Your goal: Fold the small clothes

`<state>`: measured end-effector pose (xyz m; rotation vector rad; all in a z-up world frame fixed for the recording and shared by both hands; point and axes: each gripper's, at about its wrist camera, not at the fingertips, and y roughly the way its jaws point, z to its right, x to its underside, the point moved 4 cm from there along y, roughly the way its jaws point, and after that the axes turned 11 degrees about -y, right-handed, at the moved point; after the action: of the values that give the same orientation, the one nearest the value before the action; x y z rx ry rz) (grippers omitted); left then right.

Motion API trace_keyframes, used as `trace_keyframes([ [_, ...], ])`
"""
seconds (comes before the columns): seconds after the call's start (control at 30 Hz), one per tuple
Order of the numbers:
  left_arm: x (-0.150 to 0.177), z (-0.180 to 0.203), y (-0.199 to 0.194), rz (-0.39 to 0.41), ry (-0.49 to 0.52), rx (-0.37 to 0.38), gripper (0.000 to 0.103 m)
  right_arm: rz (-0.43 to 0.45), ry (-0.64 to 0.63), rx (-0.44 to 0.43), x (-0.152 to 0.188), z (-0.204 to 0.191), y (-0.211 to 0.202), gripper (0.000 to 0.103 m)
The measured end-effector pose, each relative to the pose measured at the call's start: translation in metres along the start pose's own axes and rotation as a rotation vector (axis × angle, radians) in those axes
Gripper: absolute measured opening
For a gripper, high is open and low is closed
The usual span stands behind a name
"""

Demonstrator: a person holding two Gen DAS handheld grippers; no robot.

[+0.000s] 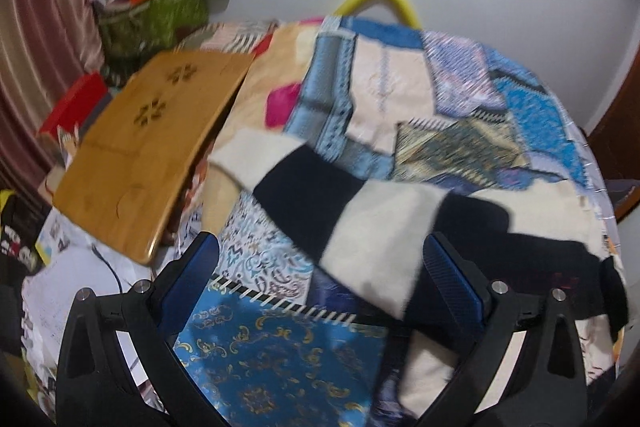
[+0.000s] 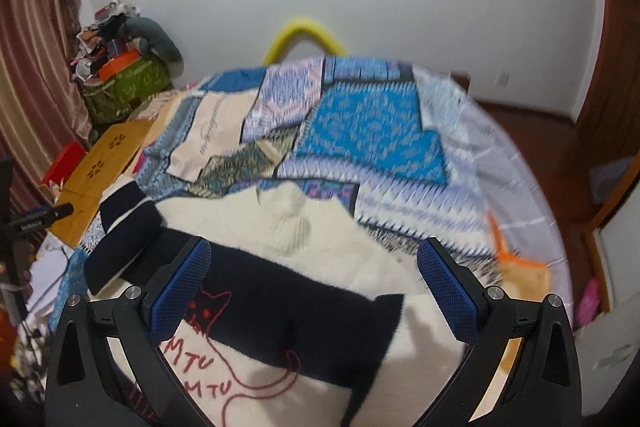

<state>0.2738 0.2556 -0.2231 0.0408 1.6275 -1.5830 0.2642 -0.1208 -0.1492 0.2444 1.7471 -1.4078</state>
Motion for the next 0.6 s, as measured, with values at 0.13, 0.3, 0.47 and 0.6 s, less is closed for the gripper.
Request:
trace_keyframes([
  [0.13,0.005,-0.011,0.035,-0.075,-0.035,-0.008,0.103,-0.091,0.059,-0.036,0.009,0.01,0.031,0.102],
  [0.3,0.011,-0.017,0.071,-0.151,-0.076,0.006,0.097,-0.189,0.07,-0.055,0.026,0.013,0.057,0.099],
  [0.47,0.014,-0.015,0.098,-0.236,-0.138,0.059,0.074,-0.256,0.045,-0.034,0.045,0.023,0.066,0.099],
  [0.6,0.007,-0.014,0.103,-0.209,-0.163,0.081,0.061,-0.298,0.034,0.023,0.064,0.041,0.057,0.099],
])
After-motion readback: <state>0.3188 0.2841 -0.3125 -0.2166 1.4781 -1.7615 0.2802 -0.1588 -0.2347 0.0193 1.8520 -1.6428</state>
